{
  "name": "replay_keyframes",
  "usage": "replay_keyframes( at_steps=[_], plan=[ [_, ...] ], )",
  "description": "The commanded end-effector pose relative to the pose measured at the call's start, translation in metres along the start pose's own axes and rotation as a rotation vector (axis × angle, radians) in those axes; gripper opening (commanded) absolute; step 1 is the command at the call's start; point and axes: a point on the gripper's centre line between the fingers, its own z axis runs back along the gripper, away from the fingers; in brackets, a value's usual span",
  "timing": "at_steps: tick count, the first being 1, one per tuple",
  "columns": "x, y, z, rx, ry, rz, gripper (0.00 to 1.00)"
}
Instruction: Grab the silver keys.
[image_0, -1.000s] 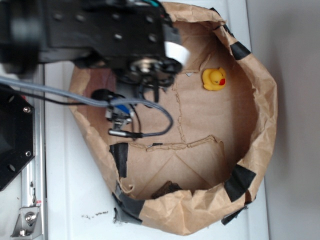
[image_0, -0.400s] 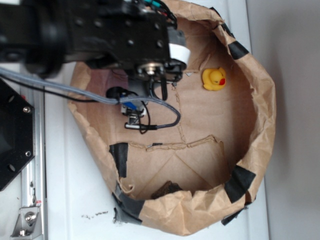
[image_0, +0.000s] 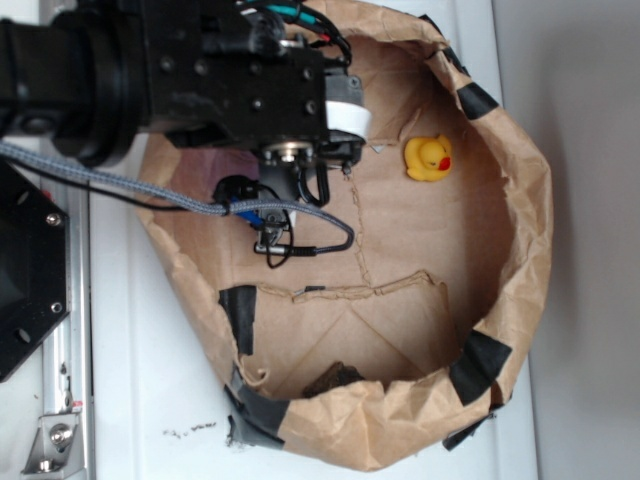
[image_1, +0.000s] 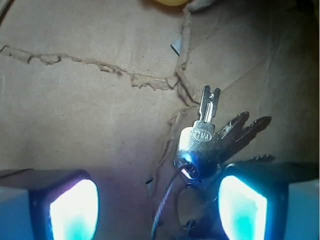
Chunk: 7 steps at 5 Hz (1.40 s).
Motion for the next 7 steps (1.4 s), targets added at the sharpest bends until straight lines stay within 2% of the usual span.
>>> replay_keyframes(
  at_steps=[1,4,5,7],
  plan=[
    [0.004,0.007,0.01,0.009,-0.036,-0.017,1.0],
    [-0.001,0.004,0.0,0.037,-0.041,-0.037,1.0],
    [0.002,0.002,-0.007,0.054,-0.047,-0.002,0.0],
    [0.002,0.002,-0.005,0.049,-0.061,0.004,0.0]
  ],
)
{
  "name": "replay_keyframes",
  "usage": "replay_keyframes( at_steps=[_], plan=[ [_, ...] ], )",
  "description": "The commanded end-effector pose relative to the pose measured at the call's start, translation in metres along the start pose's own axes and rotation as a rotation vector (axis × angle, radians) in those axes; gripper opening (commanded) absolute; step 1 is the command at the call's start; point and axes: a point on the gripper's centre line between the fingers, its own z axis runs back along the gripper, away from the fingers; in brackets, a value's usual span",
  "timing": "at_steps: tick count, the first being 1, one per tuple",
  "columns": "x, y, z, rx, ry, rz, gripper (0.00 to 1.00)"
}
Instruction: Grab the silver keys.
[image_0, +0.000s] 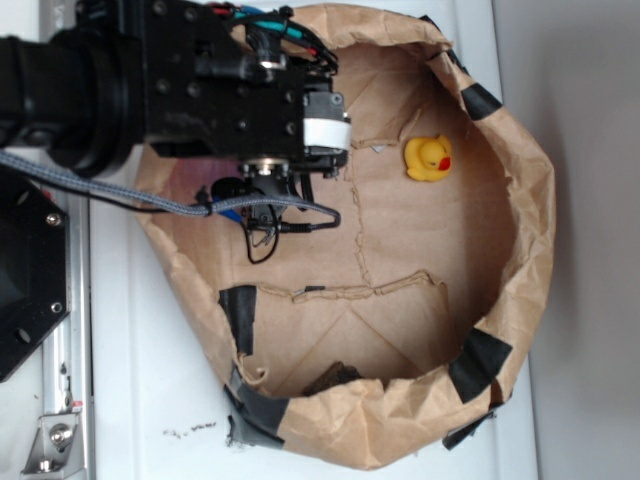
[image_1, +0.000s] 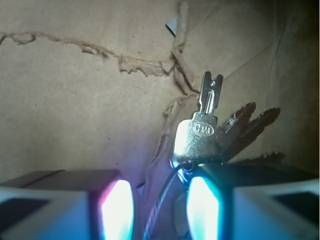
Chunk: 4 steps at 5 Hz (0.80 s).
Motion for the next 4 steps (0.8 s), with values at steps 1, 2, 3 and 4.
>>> replay_keyframes(
  at_steps=[1,2,3,4],
  plan=[
    [0.005,0.001,0.013,-0.006,-0.036,-0.015,0.0],
    [0.005,0.002,0.014,-0.01,-0.052,-0.01,0.0],
    [0.007,0.003,0.016,-0.008,-0.065,0.006,0.0],
    [0.011,-0.004,0.036,-0.019,-0.074,0.037,0.0]
  ],
)
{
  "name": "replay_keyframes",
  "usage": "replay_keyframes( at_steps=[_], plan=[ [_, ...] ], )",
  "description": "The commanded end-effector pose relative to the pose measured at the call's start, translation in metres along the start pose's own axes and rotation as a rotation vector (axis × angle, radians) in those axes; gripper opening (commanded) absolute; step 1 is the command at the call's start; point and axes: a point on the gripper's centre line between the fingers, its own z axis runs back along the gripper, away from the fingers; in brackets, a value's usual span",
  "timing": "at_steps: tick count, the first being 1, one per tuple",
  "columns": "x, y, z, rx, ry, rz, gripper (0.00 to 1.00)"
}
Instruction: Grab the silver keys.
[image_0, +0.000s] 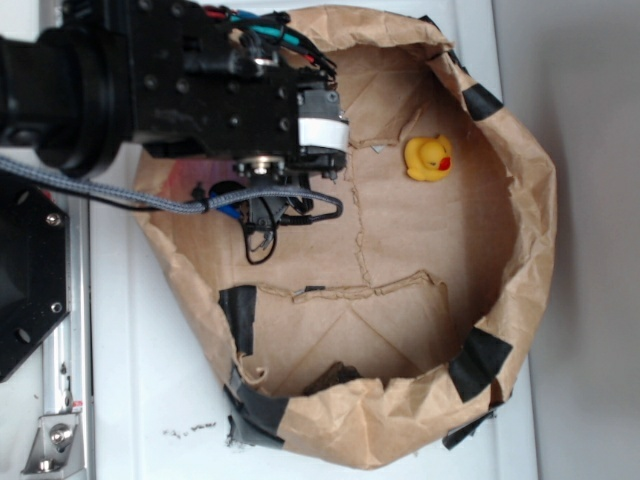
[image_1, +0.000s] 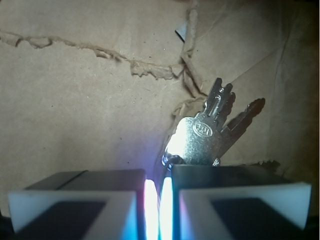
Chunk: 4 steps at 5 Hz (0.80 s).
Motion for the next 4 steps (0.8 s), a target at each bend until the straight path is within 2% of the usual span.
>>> replay_keyframes(
  at_steps=[1,2,3,4],
  plan=[
    [0.014,-0.033,0.089,-0.164,-0.114,0.017,0.0],
    [0.033,-0.053,0.147,-0.278,-0.115,0.031,0.0],
    [0.048,-0.059,0.137,-0.236,-0.122,0.058,0.0],
    [0.058,-0.054,0.127,-0.228,-0.144,0.077,0.0]
  ],
)
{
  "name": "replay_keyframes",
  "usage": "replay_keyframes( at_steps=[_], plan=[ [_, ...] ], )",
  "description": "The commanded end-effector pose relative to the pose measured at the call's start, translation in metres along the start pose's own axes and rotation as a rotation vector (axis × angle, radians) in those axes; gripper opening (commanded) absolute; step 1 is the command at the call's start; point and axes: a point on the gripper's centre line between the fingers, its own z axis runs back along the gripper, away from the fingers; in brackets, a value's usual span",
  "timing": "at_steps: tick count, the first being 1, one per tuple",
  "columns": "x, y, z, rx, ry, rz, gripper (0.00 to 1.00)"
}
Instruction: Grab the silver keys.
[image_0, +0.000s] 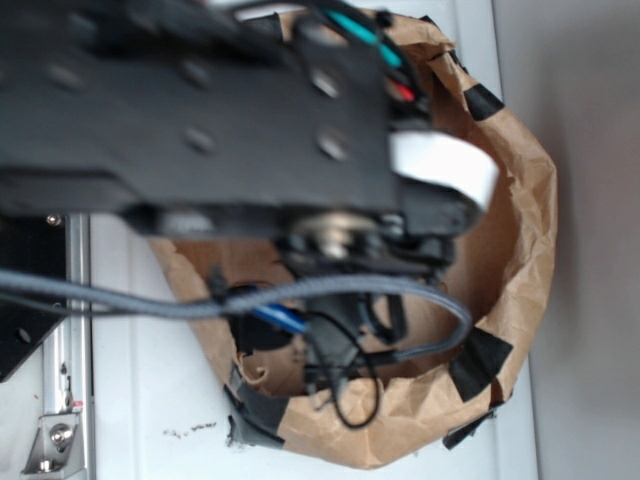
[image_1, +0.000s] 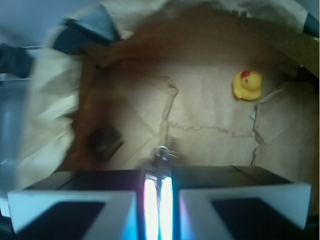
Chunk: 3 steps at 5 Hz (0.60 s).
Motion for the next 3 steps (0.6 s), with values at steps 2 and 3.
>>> replay_keyframes(
  at_steps=[2,3],
  plan=[
    [0.04,0.036,0.002,-0.002,-0.093,0.093,0.0],
    [0.038,0.035,-0.004,0.01,-0.104,0.094,0.0]
  ],
)
